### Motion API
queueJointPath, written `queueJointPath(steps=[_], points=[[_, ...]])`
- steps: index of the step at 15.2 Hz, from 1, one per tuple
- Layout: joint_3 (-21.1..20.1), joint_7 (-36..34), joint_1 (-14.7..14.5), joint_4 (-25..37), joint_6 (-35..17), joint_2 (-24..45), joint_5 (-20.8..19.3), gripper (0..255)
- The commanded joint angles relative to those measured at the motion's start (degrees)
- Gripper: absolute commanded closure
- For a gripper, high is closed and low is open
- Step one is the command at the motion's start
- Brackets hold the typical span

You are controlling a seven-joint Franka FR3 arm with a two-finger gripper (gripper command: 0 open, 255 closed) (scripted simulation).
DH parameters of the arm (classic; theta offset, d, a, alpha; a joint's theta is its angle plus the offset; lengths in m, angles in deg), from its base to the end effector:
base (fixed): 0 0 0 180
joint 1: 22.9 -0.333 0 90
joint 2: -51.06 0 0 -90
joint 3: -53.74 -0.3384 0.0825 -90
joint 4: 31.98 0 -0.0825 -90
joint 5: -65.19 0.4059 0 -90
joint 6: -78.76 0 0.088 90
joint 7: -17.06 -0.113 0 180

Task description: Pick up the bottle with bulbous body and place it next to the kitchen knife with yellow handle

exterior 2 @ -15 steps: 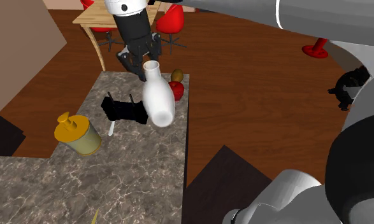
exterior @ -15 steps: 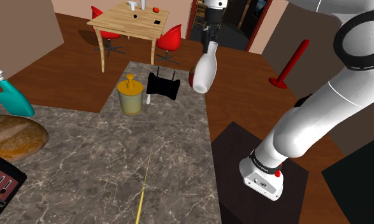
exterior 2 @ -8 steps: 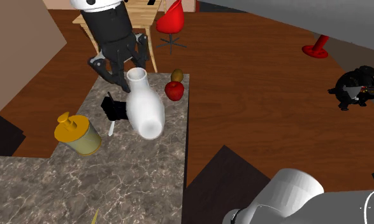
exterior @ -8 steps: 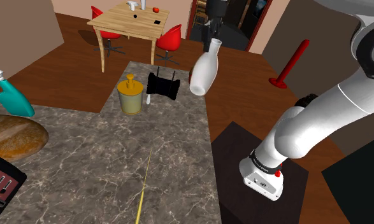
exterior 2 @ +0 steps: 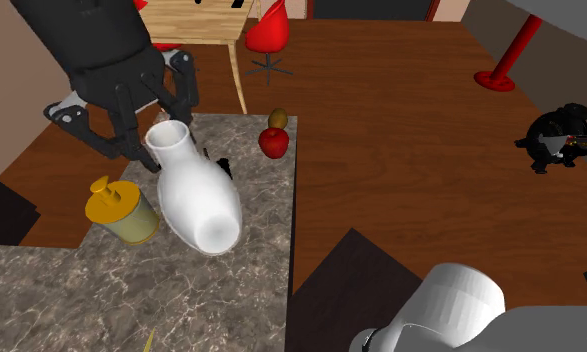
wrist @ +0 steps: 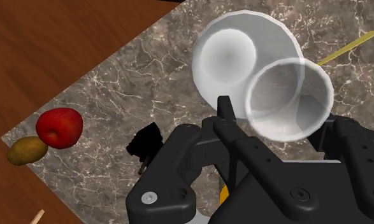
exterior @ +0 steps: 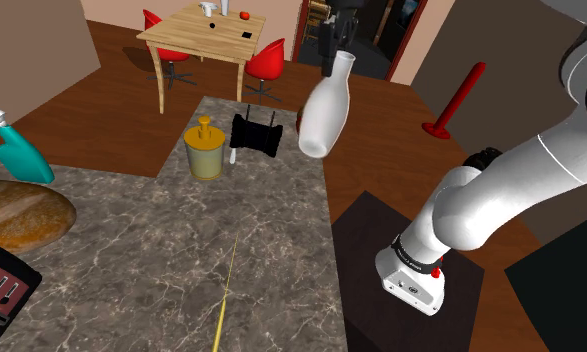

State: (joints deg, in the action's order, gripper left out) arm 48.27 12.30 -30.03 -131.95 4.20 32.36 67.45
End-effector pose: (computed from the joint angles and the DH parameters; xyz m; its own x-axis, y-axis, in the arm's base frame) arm 0.4195 0.1084 0.6998 0.9835 0.1368 -0.1186 0.1379 -0.9904 0.0014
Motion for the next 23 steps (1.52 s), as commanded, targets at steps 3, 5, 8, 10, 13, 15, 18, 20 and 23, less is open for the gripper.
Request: queueJointPath(steps=[3,5,8,10,13,15,18,20,23], points=[[-3.04,-5.03,-1.54,3.05,3.75,-0.89,1.76,255],[-4.73,-7.79,-2.32,5.15,5.56,-0.74,2.67,255],[-7.38,-12.15,-3.46,8.88,8.25,0.0,4.01,255],[-9.6,-15.79,-4.33,12.32,10.35,1.07,4.98,255],[-9.46,-15.32,-4.37,8.19,7.82,-0.55,5.19,255],[-9.39,-15.04,-4.41,5.58,6.17,-1.53,5.32,255],[-9.33,-14.67,-4.49,1.85,3.77,-2.86,5.51,255],[-9.31,-14.44,-4.55,-0.53,2.19,-3.67,5.62,255],[-9.31,-14.13,-4.63,-3.95,-0.13,-4.77,5.8,255]])
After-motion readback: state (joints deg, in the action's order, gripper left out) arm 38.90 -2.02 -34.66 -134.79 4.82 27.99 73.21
